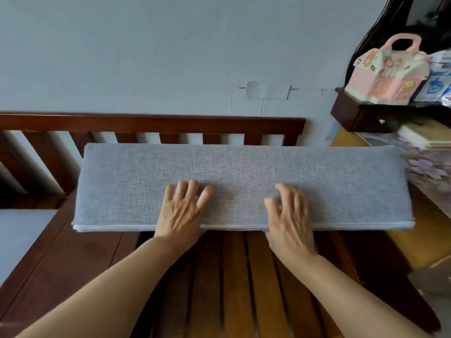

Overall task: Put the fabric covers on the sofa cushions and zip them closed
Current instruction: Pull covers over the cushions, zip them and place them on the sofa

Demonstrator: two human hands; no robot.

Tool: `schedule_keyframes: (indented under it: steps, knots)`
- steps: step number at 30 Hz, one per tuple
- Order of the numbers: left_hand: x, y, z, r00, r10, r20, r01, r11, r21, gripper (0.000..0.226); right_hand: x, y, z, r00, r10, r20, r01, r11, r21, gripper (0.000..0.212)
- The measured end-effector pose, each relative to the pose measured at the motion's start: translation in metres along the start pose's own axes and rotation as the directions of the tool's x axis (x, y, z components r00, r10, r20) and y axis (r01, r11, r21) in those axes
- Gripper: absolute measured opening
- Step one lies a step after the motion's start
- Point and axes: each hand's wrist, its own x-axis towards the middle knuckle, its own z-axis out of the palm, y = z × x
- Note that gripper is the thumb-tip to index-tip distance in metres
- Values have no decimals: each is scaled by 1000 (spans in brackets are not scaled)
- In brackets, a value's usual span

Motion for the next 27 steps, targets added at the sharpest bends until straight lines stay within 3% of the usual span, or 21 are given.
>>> schedule_keyframes:
  steps: [3,5,8,13,16,20,22,24,27]
  knots:
    - [-32,18,7,992,108,59,-112,992,54,116,-30,1,5,991,-41,126,43,999,-13,118]
    - [-55,36,15,986,129,106,-135,990,50,127,-52,-4,15,981,-98,170,101,995,-12,133]
    - [-85,61,35,989,101,110,-103,995,15,122,-86,-13,36,980,-126,156,131,991,-21,128]
    - [-131,86,73,996,85,23,-85,996,10,105,-138,-23,76,993,-117,13,117,992,-54,83]
    - [-162,97,91,995,105,3,-105,995,0,98,-172,-31,94,994,-110,29,111,992,-57,71]
    - [-186,104,104,990,142,-14,-142,989,-32,106,-201,-37,100,990,-115,84,118,993,-31,82]
    - [-186,107,99,986,164,20,-162,985,-65,121,-205,-41,91,988,-111,108,107,993,46,98]
    - [-176,109,88,983,184,23,-180,978,-106,125,-200,-43,77,994,-84,73,74,989,131,99]
    - [-148,103,75,998,49,50,-41,988,-148,124,-171,-31,68,995,43,95,-50,996,69,117]
